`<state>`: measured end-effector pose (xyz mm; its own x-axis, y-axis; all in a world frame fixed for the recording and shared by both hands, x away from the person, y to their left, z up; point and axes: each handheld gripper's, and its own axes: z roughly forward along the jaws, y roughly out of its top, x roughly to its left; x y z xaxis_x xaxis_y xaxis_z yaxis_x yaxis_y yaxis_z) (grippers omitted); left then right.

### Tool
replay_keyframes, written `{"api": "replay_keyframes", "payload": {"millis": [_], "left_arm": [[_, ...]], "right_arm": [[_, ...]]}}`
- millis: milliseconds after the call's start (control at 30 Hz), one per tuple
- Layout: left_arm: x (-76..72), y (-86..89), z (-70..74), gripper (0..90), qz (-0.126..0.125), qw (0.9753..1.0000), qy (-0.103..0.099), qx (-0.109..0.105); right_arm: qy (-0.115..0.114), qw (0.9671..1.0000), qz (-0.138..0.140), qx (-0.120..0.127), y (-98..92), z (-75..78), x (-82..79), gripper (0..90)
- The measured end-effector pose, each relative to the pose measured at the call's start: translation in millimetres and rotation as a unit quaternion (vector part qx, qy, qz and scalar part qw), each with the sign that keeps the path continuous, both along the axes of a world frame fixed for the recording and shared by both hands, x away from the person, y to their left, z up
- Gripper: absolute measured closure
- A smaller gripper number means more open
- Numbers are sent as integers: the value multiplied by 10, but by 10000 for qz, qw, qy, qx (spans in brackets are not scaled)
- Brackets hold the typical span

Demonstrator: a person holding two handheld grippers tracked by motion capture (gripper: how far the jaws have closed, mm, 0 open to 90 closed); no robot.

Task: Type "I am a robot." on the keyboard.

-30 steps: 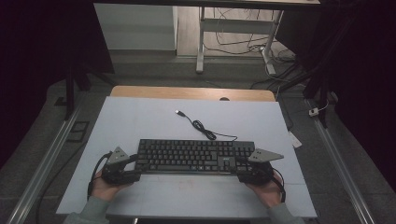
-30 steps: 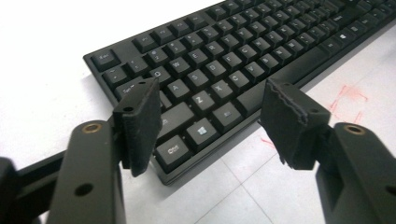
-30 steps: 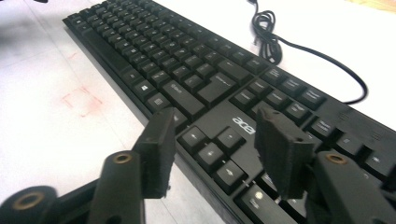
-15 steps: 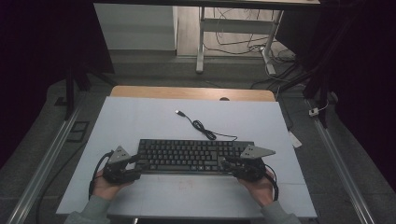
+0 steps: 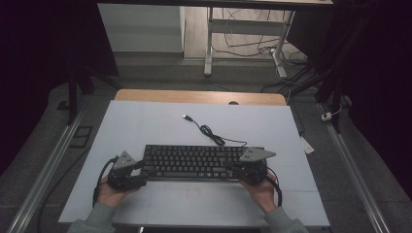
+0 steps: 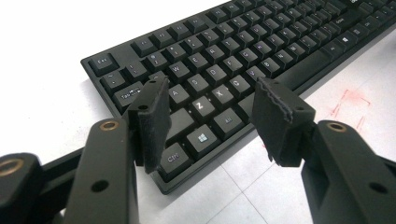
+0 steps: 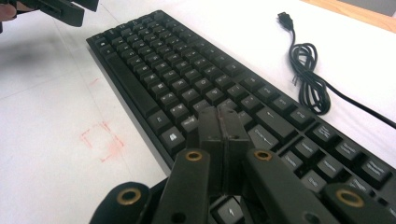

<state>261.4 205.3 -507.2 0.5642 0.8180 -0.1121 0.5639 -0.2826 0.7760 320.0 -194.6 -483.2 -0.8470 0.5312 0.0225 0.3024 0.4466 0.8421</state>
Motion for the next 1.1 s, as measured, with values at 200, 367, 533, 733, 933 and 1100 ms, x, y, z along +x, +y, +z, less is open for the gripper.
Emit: {"api": "replay_keyframes", "payload": {"millis": [200, 367, 533, 733, 933, 1100], "left_arm": [[21, -8, -9, 489, 4, 10000, 5, 20], [48, -4, -20, 558, 23, 10000, 2, 57], [69, 10, -34, 647, 76, 9999, 2, 85], [97, 20, -51, 754, 115, 9999, 6, 110], [130, 16, -78, 866, 103, 9998, 53, 154], [164, 19, -107, 884, 151, 9997, 99, 192]], "right_arm": [[0, 10000, 46, 0, 95, -12, 47, 896], [9, 10000, 47, 2, 169, -15, 88, 896], [17, 10000, 75, -35, 285, -39, 141, 896], [29, 9999, 135, -68, 400, -42, 189, 896], [41, 9999, 152, -63, 493, -50, 237, 896], [56, 9998, 160, -78, 578, -63, 280, 896]]}}
